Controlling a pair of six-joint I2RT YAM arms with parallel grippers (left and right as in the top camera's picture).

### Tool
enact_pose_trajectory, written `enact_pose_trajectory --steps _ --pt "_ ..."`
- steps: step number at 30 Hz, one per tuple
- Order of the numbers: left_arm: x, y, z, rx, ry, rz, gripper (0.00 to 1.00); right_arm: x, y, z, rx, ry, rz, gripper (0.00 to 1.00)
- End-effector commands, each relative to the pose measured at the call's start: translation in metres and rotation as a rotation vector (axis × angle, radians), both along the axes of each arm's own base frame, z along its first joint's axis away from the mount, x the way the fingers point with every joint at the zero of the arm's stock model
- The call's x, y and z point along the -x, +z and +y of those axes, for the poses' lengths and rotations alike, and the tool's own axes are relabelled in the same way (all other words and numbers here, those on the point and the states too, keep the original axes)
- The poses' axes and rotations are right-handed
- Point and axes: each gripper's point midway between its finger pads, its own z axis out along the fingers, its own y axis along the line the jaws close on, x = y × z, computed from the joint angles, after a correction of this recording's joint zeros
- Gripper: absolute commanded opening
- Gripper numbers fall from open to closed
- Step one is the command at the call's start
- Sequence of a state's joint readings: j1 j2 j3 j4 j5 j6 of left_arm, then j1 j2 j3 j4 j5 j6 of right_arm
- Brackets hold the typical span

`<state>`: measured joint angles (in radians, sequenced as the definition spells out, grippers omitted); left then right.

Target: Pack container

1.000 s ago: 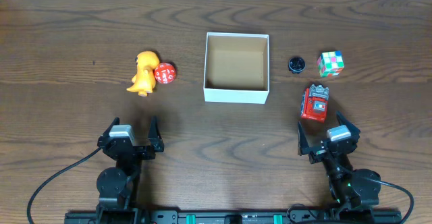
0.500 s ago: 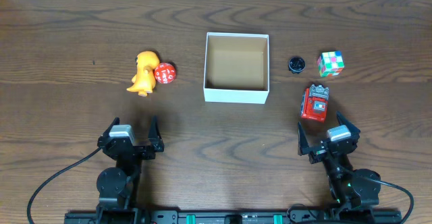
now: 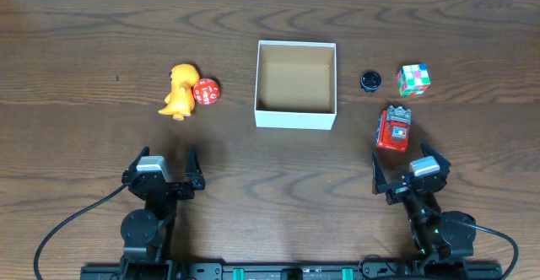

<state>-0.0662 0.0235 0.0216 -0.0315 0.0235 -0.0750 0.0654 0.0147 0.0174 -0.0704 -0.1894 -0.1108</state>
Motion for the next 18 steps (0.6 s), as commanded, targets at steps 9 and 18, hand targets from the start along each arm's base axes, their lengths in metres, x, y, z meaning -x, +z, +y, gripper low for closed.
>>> enact_pose_trajectory --steps 9,18 --pt "0.001 -0.018 0.003 -0.004 0.014 0.057 0.98 0.016 0.093 -0.003 -0.04 -0.012 -0.163 0.99" --pt "0.001 -0.018 0.003 -0.004 0.014 0.057 0.98 0.006 0.18 -0.012 -0.111 -0.08 0.065 0.99"
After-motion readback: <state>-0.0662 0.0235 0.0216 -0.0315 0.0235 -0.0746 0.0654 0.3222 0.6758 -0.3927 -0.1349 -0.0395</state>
